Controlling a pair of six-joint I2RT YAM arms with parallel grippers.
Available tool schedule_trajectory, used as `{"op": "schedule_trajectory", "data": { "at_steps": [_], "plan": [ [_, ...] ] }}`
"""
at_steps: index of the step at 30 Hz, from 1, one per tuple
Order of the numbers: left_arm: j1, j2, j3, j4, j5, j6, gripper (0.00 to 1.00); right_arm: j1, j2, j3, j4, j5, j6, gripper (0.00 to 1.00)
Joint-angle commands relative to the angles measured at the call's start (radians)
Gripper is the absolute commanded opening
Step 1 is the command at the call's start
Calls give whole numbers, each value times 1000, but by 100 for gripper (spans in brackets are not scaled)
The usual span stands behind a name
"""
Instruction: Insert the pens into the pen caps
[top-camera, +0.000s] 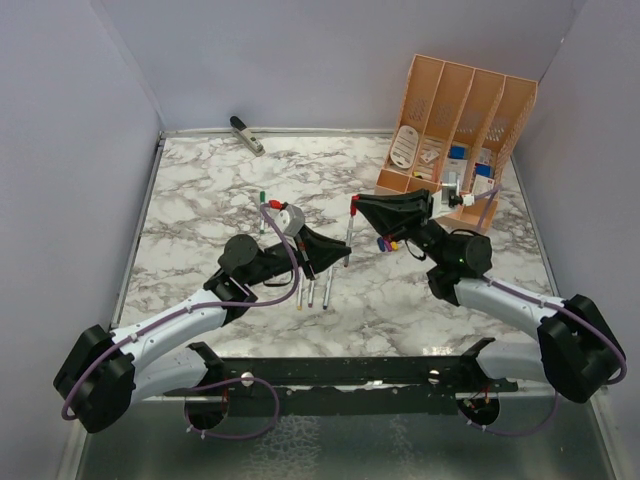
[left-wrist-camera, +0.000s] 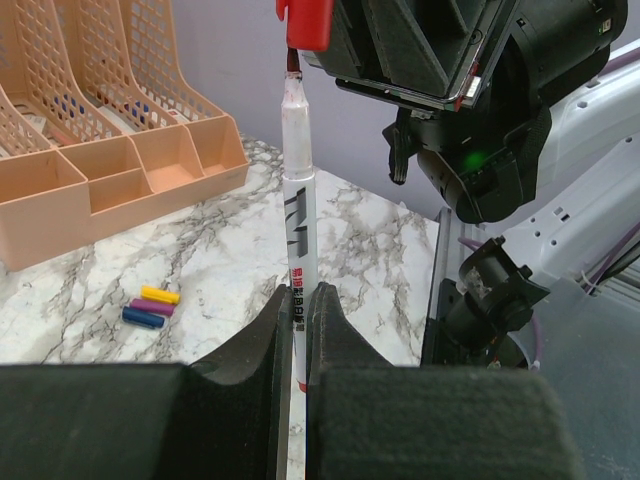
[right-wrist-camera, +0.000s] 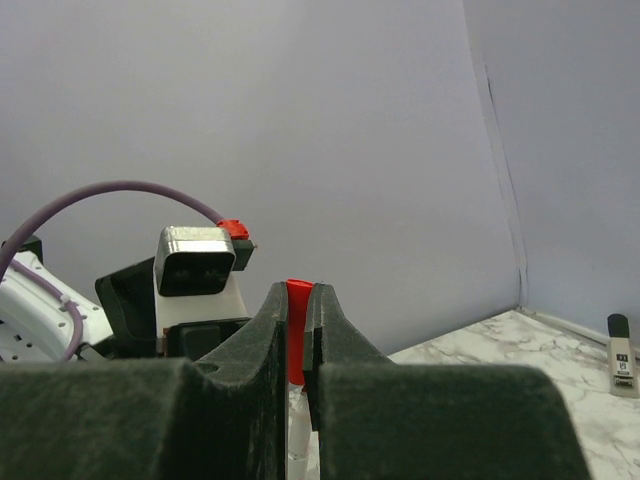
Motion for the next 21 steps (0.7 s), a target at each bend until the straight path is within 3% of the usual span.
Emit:
{"op": "schedule_trajectory", "data": {
  "at_steps": [1,21],
  "plan": [
    [1,-29,-1,51,-13,-4,0,5,16,14,0,-23,-28,2],
    [1,-58,-10,51,-88,11,0,6,36,28,-64,-43,-44,2]
  ]
}}
